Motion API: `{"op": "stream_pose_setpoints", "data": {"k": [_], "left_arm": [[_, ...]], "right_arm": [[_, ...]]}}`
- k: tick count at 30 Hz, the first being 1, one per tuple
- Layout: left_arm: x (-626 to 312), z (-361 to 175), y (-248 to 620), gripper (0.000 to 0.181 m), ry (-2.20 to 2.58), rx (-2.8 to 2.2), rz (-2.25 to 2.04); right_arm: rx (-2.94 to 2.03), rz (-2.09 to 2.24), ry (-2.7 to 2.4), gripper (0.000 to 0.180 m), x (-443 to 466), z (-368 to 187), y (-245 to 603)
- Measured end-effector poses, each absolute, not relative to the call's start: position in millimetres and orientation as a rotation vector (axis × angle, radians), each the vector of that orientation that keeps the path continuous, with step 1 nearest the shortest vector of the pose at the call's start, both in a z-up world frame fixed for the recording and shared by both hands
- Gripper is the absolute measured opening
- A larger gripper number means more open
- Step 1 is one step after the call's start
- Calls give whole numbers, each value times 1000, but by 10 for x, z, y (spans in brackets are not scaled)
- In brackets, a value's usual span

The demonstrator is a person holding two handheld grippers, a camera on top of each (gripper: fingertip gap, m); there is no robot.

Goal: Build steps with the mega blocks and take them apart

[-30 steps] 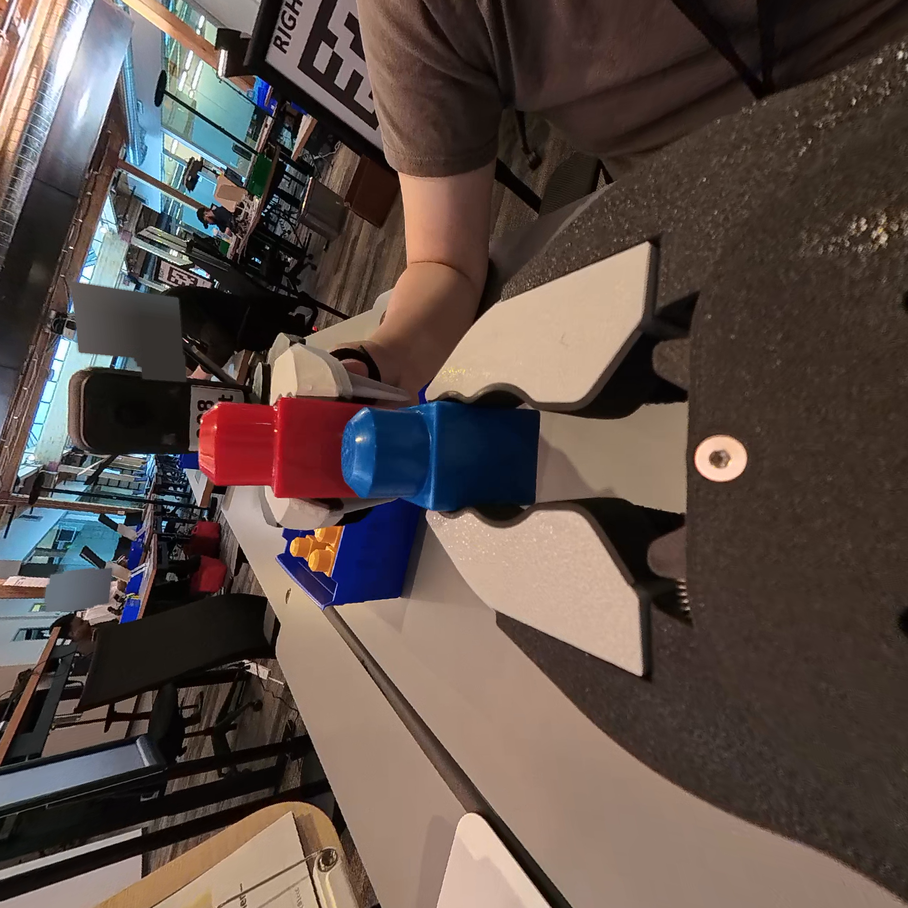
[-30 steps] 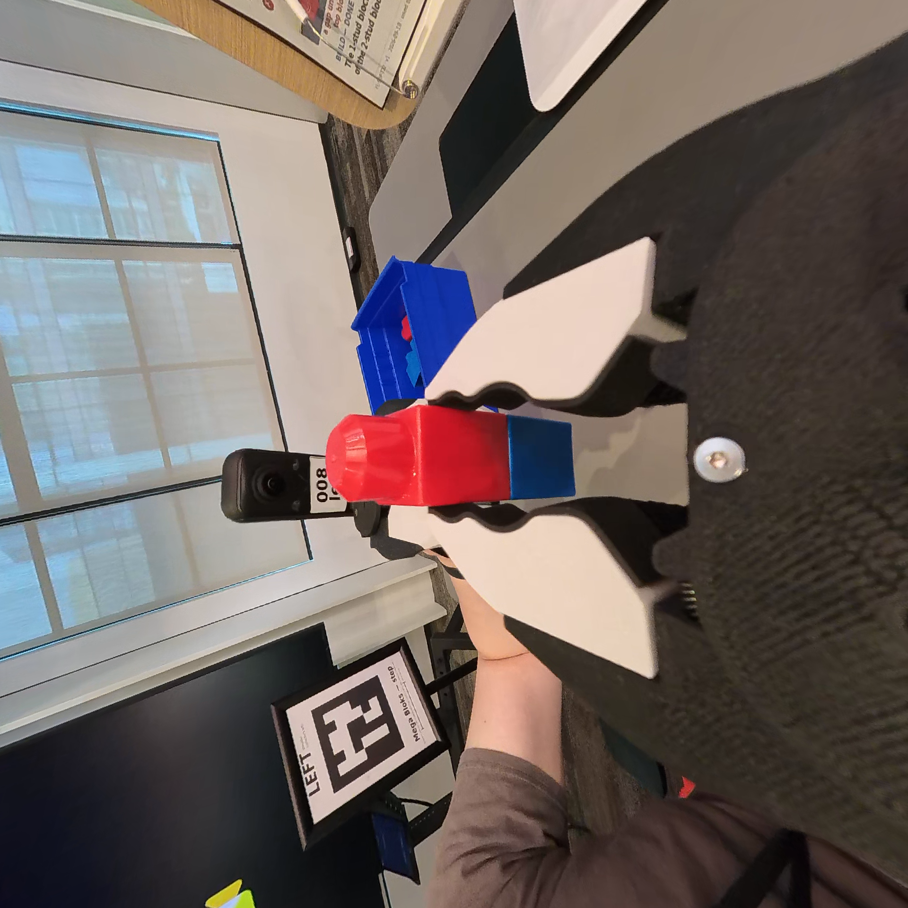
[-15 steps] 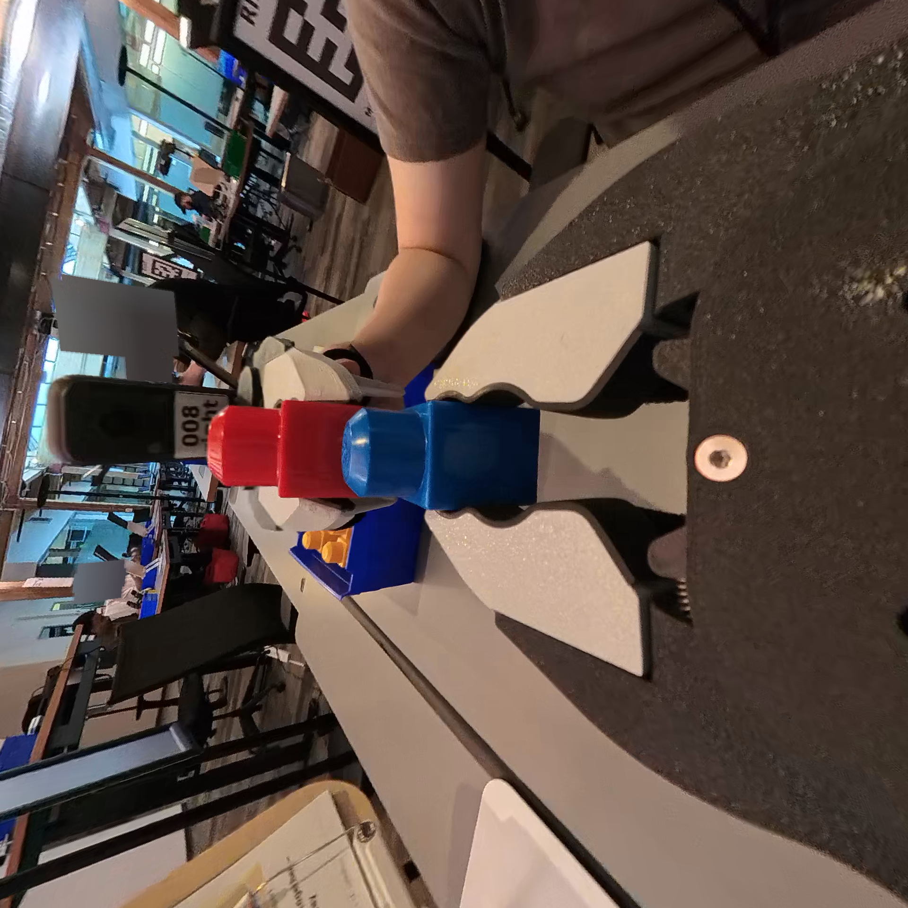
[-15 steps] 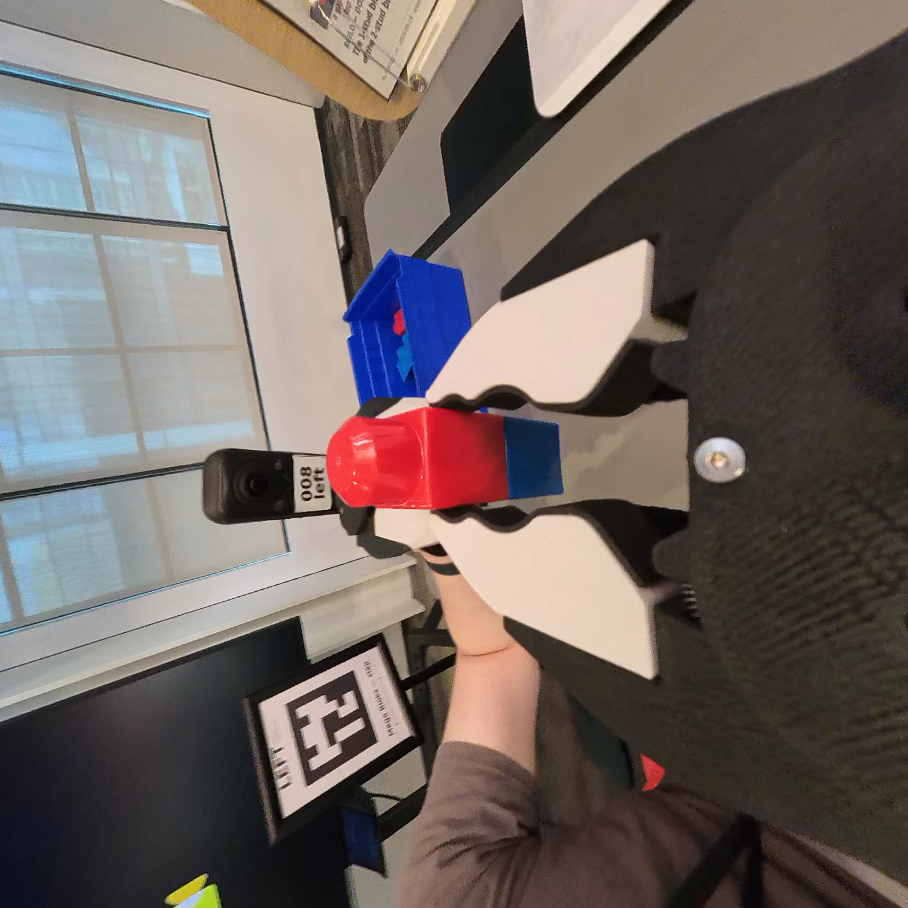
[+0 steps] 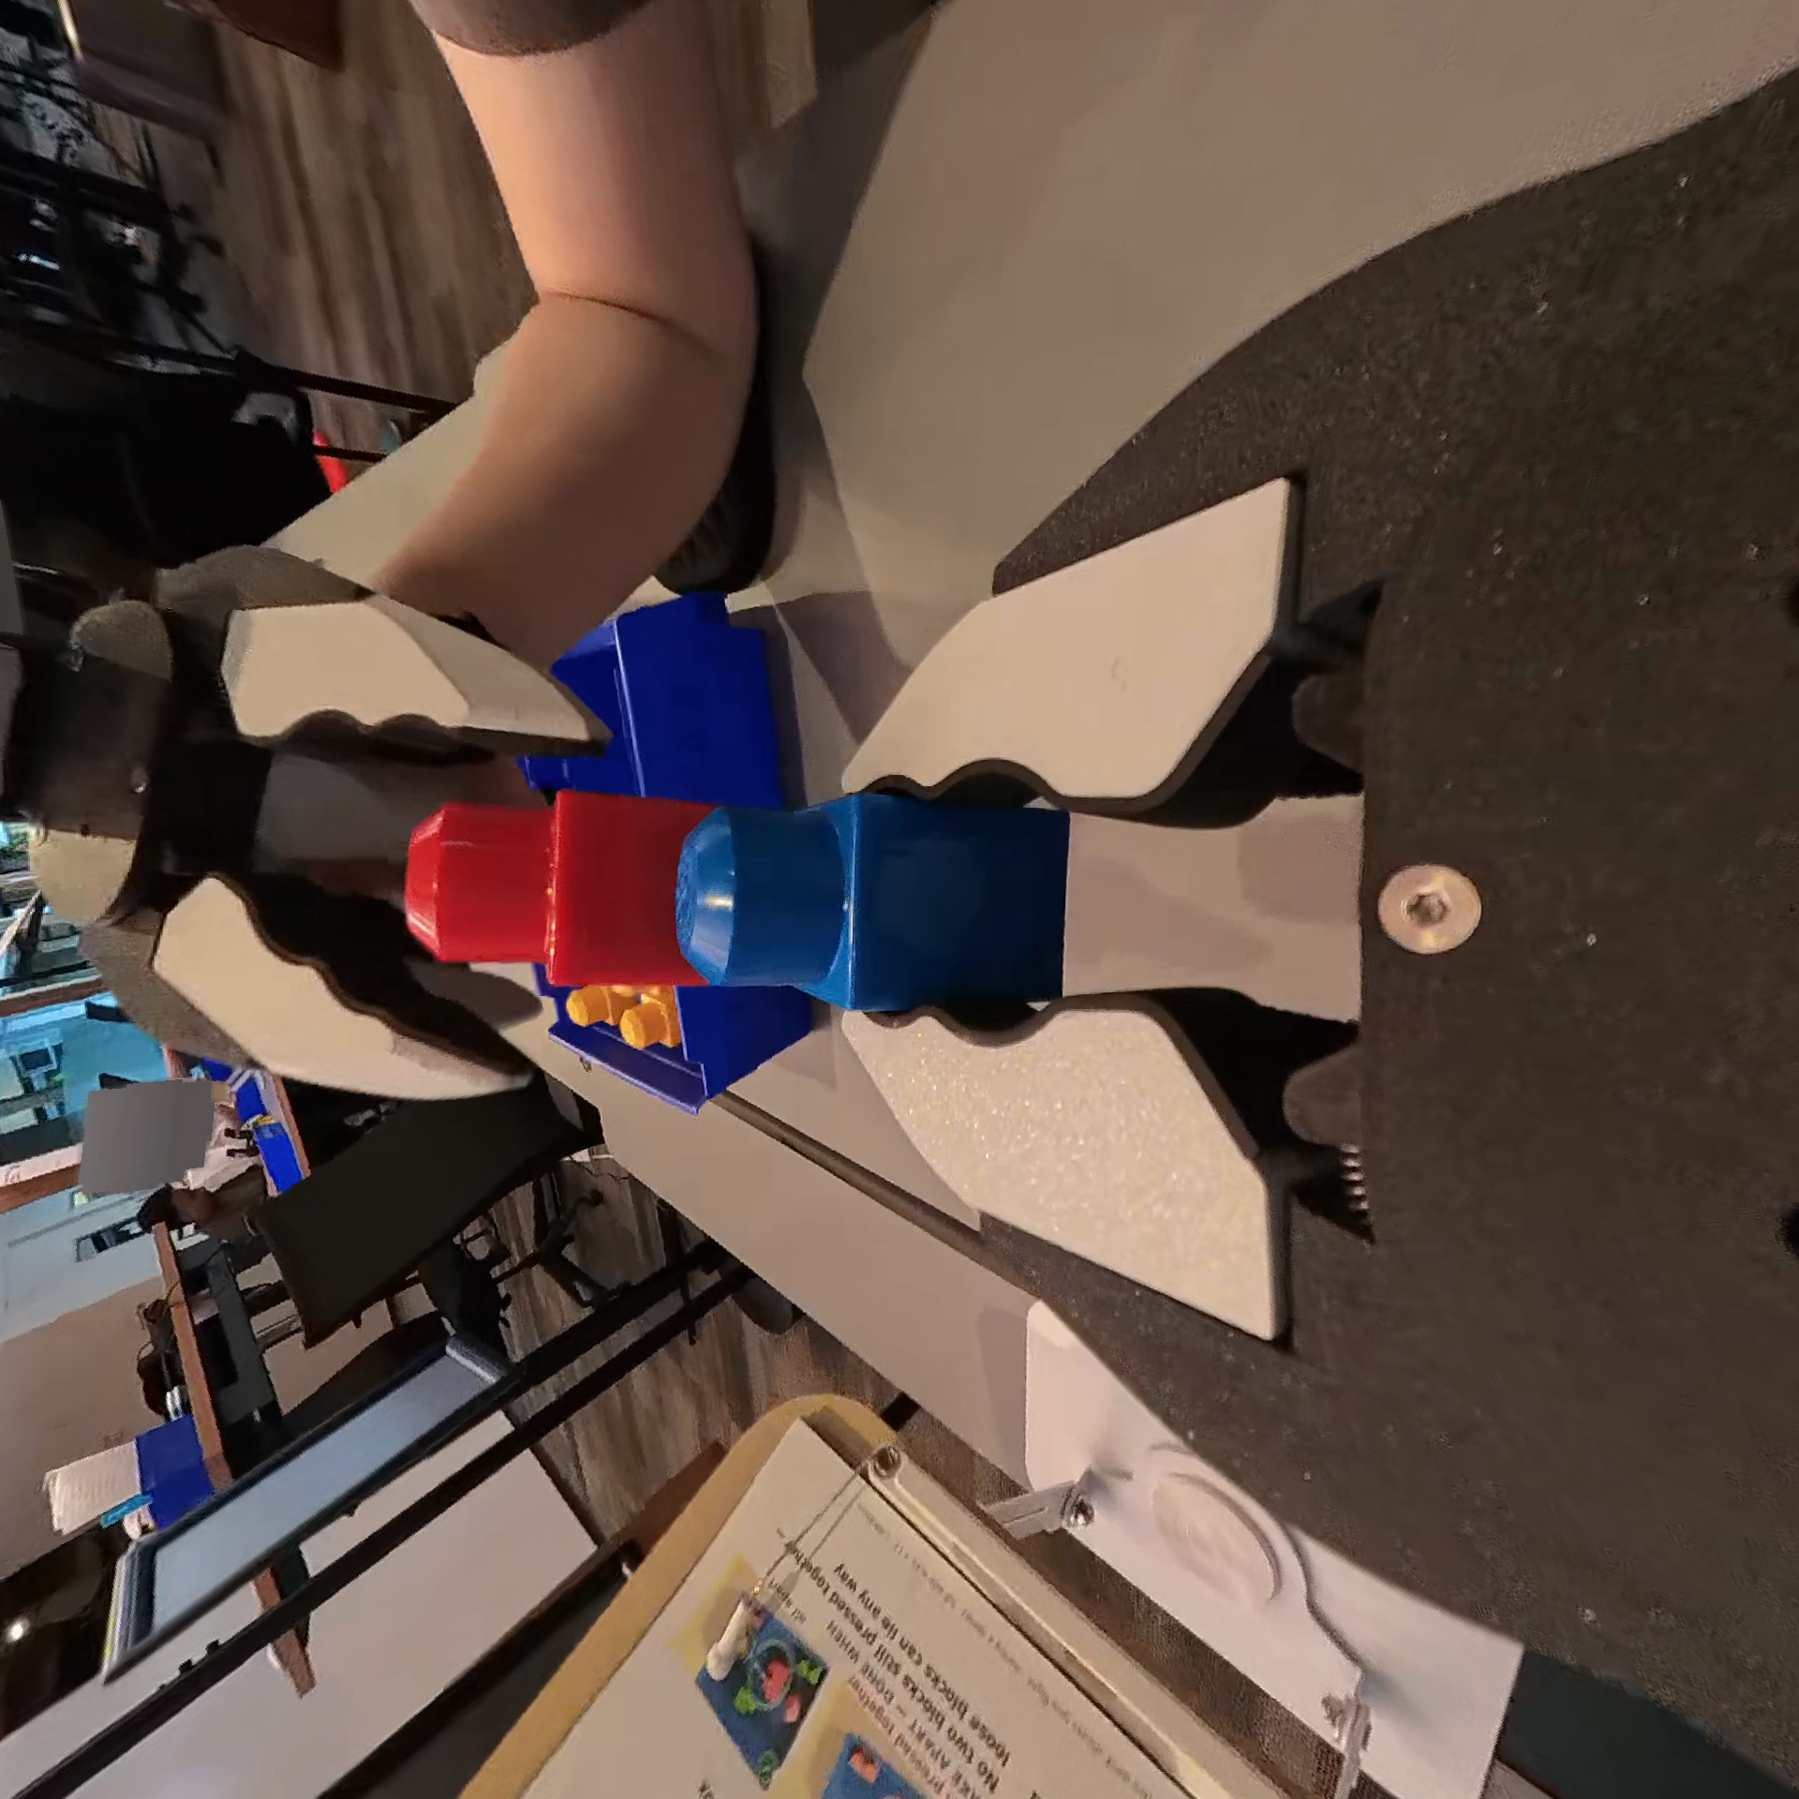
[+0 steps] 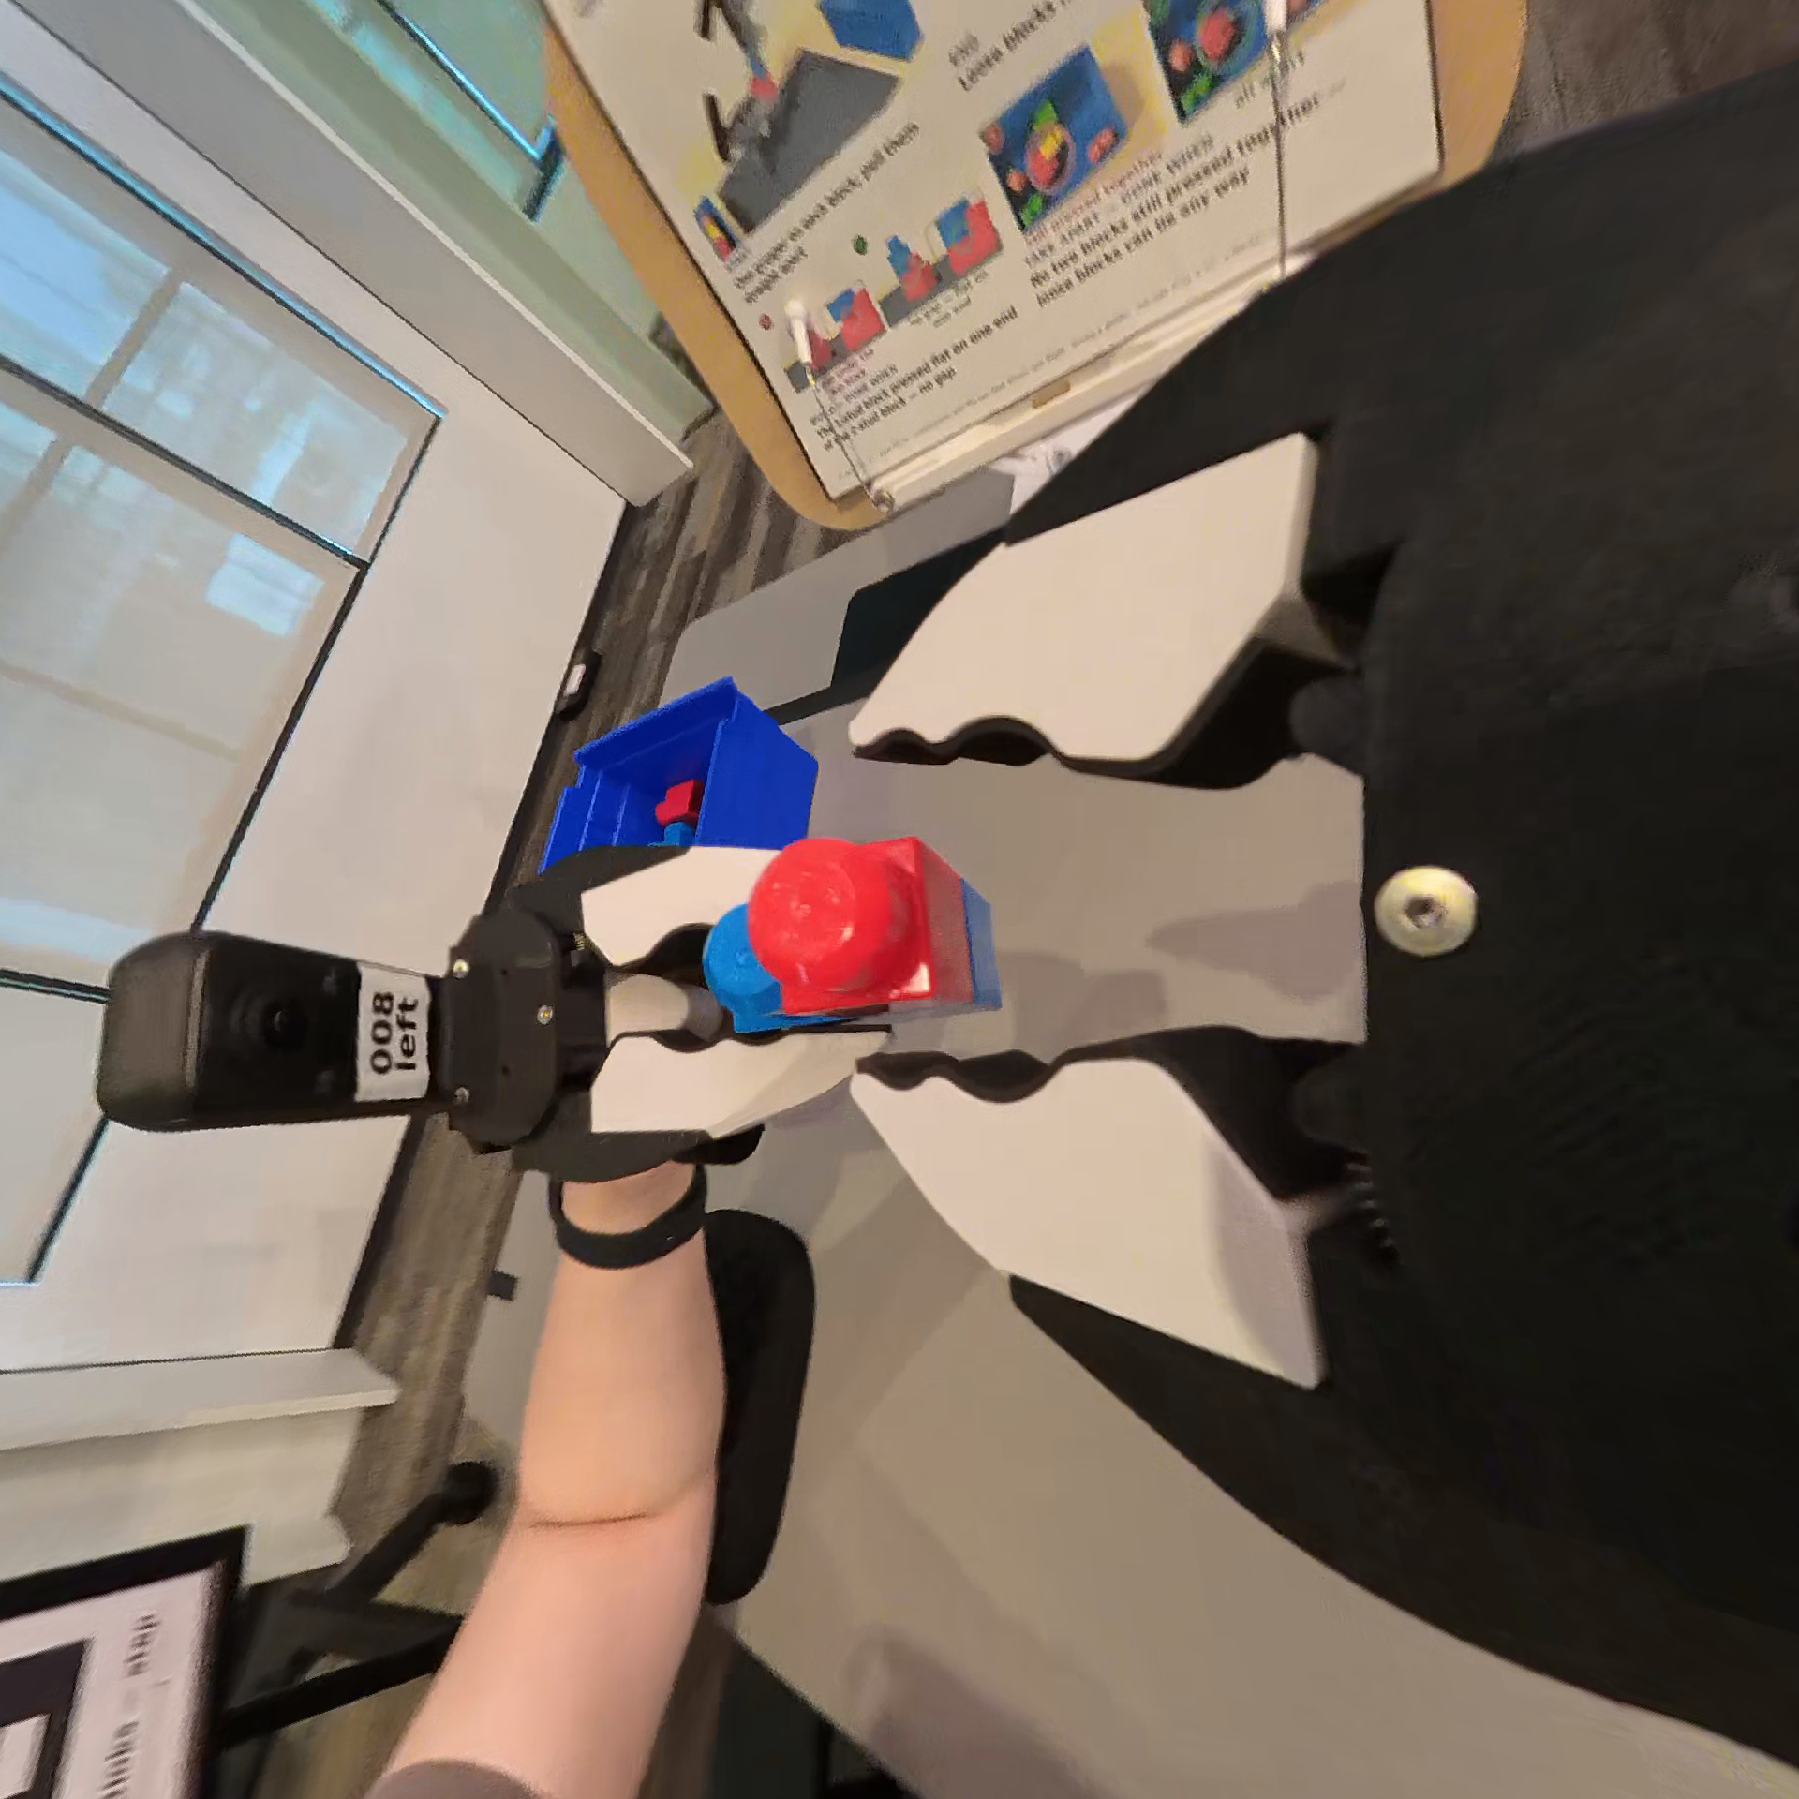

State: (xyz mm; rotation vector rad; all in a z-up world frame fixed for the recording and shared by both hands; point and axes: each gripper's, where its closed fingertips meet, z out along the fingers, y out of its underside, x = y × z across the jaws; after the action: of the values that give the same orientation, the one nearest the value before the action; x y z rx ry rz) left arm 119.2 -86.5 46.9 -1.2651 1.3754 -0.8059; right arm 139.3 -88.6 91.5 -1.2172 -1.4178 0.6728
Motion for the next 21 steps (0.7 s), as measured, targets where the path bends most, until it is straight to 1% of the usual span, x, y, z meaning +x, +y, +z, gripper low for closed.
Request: {"op": "stream_pose_setpoints", "data": {"k": [3,4,6,11,12,14,15,16,19,21], "left_arm": [[1251,469,-954,35,1380,-1281,-906],[1258,475,-958,36,1368,-1291,-945],[1258,491,-977,35,1350,-1299,-1029],[1235,437,-1014,37,1354,-1382,-1228],[1230,439,-1012,40,1342,-1395,-1270],[1214,448,-950,64,1286,-1435,-1314],[1200,441,-908,72,1261,-1459,-1319],[1179,435,-873,74,1251,-1472,-1314],[1120,500,-866,70,1232,-1447,-1345],[1089,542,-900,66,1242,-1428,-1374]], "right_arm": [[-1193,629,-1463,56,1346,848,-912],[-1206,650,-1471,52,1339,830,-921],[-1226,748,-1474,37,1331,835,-972],[-1422,963,-1401,37,1334,767,-909],[-1463,1018,-1371,37,1345,764,-889],[-1549,1113,-1275,37,1412,771,-793],[-1576,1166,-1228,37,1465,781,-744],[-1588,1235,-1191,37,1525,802,-712],[-1558,1433,-1153,37,1759,875,-687],[-1538,1483,-1146,37,1946,919,-674]]}}
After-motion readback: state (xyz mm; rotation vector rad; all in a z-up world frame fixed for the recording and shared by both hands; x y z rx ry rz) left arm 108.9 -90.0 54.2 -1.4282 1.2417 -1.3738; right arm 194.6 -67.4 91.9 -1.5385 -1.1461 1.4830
